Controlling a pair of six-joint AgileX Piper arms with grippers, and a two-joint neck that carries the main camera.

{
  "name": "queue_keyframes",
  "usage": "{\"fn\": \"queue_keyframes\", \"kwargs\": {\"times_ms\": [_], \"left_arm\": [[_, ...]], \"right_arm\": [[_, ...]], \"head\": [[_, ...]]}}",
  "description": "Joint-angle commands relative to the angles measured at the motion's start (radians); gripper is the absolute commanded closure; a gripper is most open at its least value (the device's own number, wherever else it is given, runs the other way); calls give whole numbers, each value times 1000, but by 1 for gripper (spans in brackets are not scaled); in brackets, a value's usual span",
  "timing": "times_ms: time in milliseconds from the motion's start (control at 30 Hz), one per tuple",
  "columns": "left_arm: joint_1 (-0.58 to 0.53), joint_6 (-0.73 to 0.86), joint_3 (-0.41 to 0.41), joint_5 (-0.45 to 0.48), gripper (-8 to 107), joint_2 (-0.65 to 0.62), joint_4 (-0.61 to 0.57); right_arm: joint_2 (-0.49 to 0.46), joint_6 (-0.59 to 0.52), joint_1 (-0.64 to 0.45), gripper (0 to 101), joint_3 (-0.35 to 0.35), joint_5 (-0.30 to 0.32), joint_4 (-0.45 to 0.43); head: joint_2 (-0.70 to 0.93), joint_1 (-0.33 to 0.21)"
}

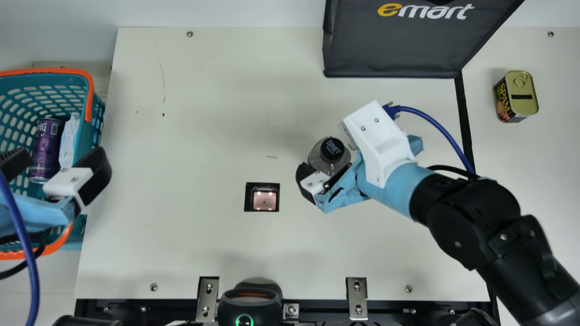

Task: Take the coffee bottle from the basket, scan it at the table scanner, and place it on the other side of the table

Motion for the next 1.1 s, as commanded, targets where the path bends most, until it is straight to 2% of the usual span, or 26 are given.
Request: {"fn": "queue_keyframes", "kwargs": {"times_ms": [0,200,433,900,1067], "left_arm": [[0,0,0,0,9,0,0],[0,0,0,0,9,0,0],[0,0,0,0,9,0,0],[0,0,0,0,9,0,0],[0,0,0,0,9,0,0]], "right_arm": [[13,61,7,6,3,-23,-63],[38,180,30,6,12,-49,-172],[53,284,64,6,13,-29,-244],[37,443,136,100,-33,56,-384],[27,478,157,101,-75,95,-415]], "head": [[2,-29],[2,-29],[2,-29],[2,-29],[2,-29]]}}
